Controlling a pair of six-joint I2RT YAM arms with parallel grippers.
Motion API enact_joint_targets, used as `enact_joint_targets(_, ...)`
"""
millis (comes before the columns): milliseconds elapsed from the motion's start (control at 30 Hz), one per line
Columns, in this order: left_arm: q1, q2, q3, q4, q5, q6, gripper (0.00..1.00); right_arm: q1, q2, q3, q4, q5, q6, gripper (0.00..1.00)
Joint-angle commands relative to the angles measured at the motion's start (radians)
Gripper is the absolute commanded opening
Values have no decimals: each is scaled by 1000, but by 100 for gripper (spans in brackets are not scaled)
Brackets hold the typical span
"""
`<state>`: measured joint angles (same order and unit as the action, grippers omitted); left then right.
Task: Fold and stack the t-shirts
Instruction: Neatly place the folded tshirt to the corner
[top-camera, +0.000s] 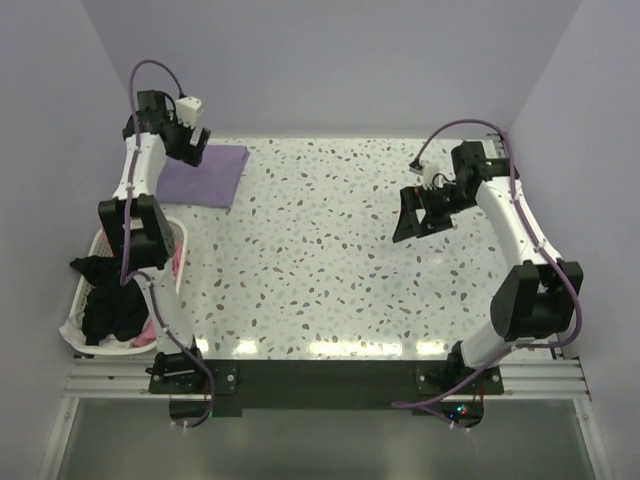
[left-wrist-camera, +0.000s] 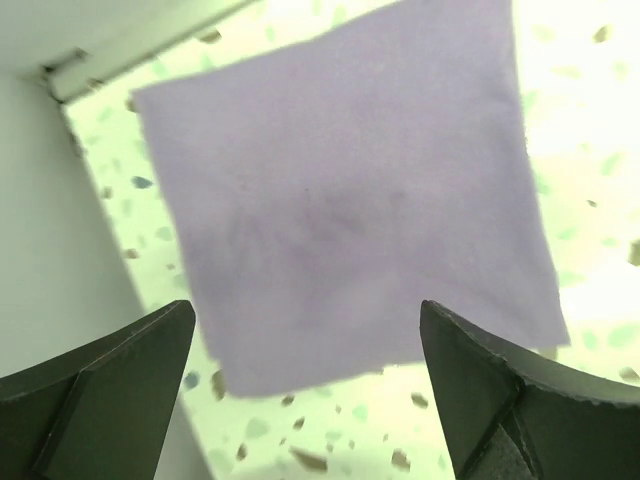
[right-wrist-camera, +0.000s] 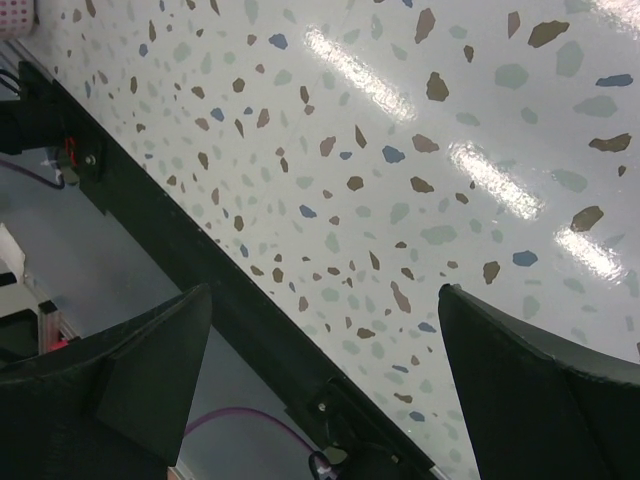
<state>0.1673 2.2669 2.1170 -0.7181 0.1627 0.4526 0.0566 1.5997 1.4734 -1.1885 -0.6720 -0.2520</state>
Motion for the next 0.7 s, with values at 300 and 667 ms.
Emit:
enact_joint_targets(300,12,-250,-354,-70,118,83,100,-6,-80,-65,33,-51,10,99)
enact_joint_targets(667,12,-201,-479,-31,107,21,93,-5,-84,-120,69,-51,26,99)
